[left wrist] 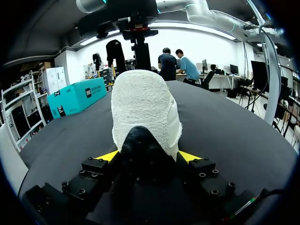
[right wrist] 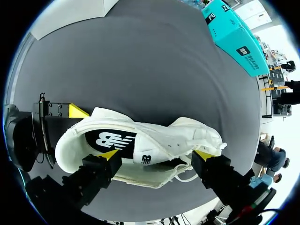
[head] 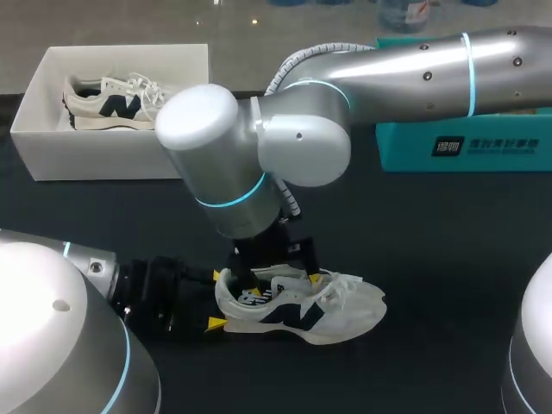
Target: Take the shoe out of the shoebox, open the shoe tongue, remove and reinsert the insole, then place the shoe into the shoebox
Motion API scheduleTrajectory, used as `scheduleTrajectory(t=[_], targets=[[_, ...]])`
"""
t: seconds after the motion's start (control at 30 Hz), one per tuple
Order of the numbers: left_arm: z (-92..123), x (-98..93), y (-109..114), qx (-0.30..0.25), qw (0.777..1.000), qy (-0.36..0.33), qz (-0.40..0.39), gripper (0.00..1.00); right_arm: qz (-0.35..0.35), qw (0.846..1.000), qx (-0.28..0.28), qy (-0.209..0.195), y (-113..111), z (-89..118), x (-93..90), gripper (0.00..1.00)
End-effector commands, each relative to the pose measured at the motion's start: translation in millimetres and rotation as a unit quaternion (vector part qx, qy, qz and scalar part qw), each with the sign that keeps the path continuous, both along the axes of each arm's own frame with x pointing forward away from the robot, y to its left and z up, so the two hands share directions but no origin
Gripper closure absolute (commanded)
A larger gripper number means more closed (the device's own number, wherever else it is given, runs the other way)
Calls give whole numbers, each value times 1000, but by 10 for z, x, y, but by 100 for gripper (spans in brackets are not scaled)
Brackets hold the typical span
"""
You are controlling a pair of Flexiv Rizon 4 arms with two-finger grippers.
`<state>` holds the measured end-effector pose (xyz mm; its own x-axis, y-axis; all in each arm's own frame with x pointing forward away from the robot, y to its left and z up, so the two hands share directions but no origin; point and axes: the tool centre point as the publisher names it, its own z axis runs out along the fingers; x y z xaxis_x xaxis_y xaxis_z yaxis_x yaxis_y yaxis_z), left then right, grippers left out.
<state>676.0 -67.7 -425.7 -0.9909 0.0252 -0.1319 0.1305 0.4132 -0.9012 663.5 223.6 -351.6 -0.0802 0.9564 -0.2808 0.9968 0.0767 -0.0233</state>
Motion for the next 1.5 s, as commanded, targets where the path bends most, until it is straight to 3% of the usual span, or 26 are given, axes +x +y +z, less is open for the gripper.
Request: scheduleTrajectory(t=[0.03,0.07,0.1,0.13,0.17,0.2,0.23,0.77,1.0,1.13,1.27,1.4,1.5], targets=[[-31,3,-7,1,1000,0,0,100,-126,991,-3,-40,30,-68,-64,0],[-31,3,-7,1,1000,0,0,100,-128,991,-4,-40,25,-77,-70,0],[-31,3,-7,1,1000,0,0,100,-131,991,-4,-40,16,-86,-76,14],[-31,3,-7,1,1000,0,0,100,-132,990,-3,-40,1,-95,-85,51],[-31,3,-7,1,1000,0,0,100,-134,990,-2,-40,-14,-99,-95,65],[-31,3,-7,1,1000,0,0,100,-136,990,-1,-42,-28,-99,-109,95],[-31,3,-7,1,1000,0,0,100,-137,990,-1,-43,-41,-94,-123,100],[-31,3,-7,1,1000,0,0,100,-167,983,-12,-77,-310,292,-272,100],[-31,3,-7,1,1000,0,0,100,-182,980,-15,-80,-476,357,-277,100],[-31,3,-7,1,1000,0,0,100,-177,981,-7,-81,-456,352,-214,100],[-31,3,-7,1,1000,0,0,100,-161,984,1,-80,-360,311,-102,73],[-31,3,-7,1,1000,0,0,100,-151,985,9,-83,-273,287,4,60],[-31,3,-7,1,1000,0,0,100,-148,985,11,-85,-236,276,64,58]])
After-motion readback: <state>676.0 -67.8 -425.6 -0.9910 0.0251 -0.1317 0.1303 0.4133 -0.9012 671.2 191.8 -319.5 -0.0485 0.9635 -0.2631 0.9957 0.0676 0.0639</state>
